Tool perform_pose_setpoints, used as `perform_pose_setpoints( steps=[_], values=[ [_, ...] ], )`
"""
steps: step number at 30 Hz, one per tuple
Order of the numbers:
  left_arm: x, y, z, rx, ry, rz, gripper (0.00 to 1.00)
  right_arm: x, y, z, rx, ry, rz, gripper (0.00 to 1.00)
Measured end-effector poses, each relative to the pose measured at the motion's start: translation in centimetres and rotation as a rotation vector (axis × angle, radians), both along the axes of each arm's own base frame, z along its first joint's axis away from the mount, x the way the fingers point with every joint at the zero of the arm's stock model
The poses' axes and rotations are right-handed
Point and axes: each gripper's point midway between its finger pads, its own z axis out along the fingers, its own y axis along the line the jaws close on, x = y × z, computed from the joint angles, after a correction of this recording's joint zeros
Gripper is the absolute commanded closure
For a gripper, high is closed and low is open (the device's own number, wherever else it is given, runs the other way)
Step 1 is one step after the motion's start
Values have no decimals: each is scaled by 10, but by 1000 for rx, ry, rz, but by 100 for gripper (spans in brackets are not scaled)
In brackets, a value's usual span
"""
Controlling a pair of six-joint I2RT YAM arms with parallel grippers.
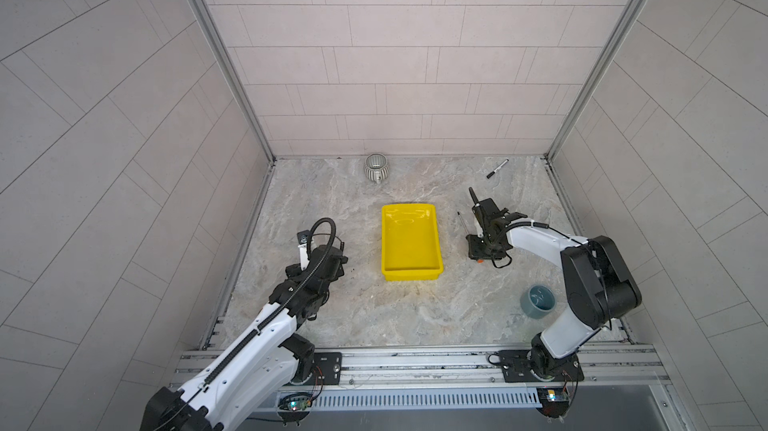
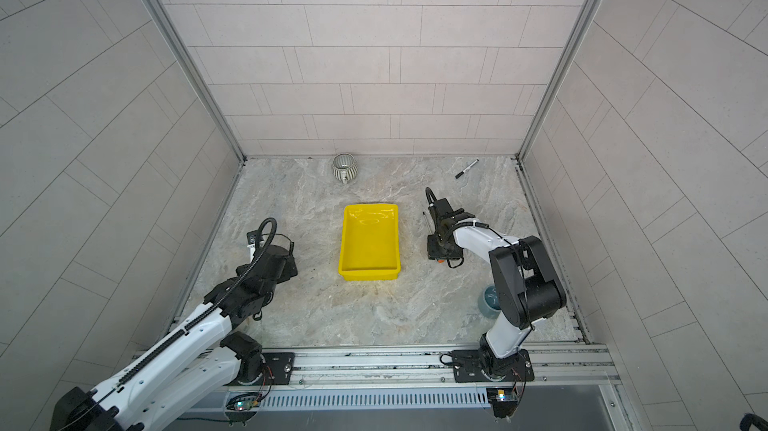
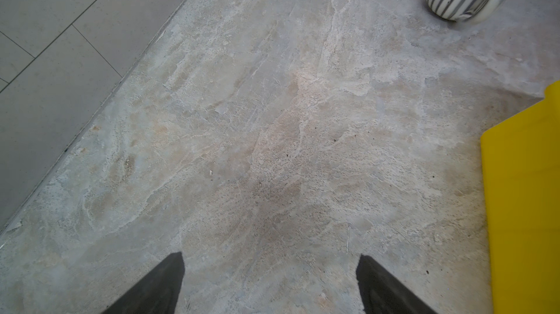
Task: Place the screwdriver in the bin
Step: 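Close the right gripper on the black-and-orange screwdriver handle and lift it, then carry the screwdriver over the yellow bin with the right gripper and lower it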
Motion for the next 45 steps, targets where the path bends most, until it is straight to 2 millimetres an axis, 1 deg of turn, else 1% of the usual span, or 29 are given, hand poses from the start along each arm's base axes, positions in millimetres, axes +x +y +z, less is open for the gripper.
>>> perform_pose_setpoints(
  steps=[1, 2, 3, 8, 9, 10, 11, 12, 13, 15, 16, 17, 19, 21, 22, 25, 27, 28, 30, 31, 33, 37, 40, 42, 45],
  values=[
    [0, 0, 0, 0, 0, 0, 5, 1, 1, -3, 1, 8, -3, 55],
    [0, 0, 0, 0, -1, 0, 5, 1, 1, -5, 1, 15, -4, 59],
    [0, 0, 0, 1, 0, 0, 5, 2, 2, -6, -3, 21, -6, 59],
    [0, 0, 0, 2, -1, 2, 5, 3, 4, -6, -18, 19, -1, 70],
    [0, 0, 0, 2, -1, 2, 5, 3, 4, -6, -21, 19, -3, 73],
    [0, 0, 0, 2, -1, 2, 5, 3, 4, -6, -24, 18, -3, 79],
    [0, 1, 0, 3, -1, 2, 5, 2, 4, -6, -27, 16, -6, 84],
    [0, 1, 0, 3, 0, 2, 5, 2, 4, -5, -29, 14, -9, 85],
    [0, 1, 0, 3, 1, 2, 6, 1, 3, -5, -31, 14, -12, 89],
    [0, 0, -1, 5, 4, 2, 6, -2, 2, -3, -29, 9, -21, 95],
    [0, 0, -1, 6, 6, 2, 6, -4, 2, 0, -25, 5, -29, 96],
    [0, 1, -2, 7, 7, 2, 7, -7, 3, 5, -13, -4, -42, 99],
    [0, 0, -3, 8, 10, 3, 6, -12, 10, 18, 27, -35, -65, 99],
    [1, 0, -4, 10, 16, 2, 6, -16, 27, 38, 97, -93, -83, 99],
    [1, 0, -5, 12, 18, 2, 6, -18, 41, 51, 143, -137, -83, 99],
    [1, 0, -5, 13, 21, 2, 6, -27, 93, 90, 289, -267, -50, 98],
    [1, 0, -5, 12, 20, 3, 6, -36, 129, 111, 394, -328, -31, 98],
    [1, 0, -5, 11, 19, 2, 7, -40, 148, 120, 447, -351, -24, 98],
    [1, 0, -4, 9, 16, 2, 6, -46, 176, 128, 524, -368, -22, 98],
    [1, 0, -3, 6, 13, 3, 6, -46, 186, 128, 548, -367, -28, 98],
    [1, 0, -2, 1, 6, 3, 6, -42, 204, 121, 575, -346, -49, 99],
    [1, 0, 0, -5, -4, 3, 7, -30, 231, 97, 600, -275, -94, 99],
    [0, 0, 1, -9, -8, 5, 7, -27, 244, 81, 623, -225, -116, 99],
    [0, 0, 1, -9, -8, 5, 7, -27, 249, 74, 635, -199, -128, 99],
    [0, 0, 1, -10, -9, 5, 7, -27, 253, 71, 650, -176, -140, 99]
  ],
)
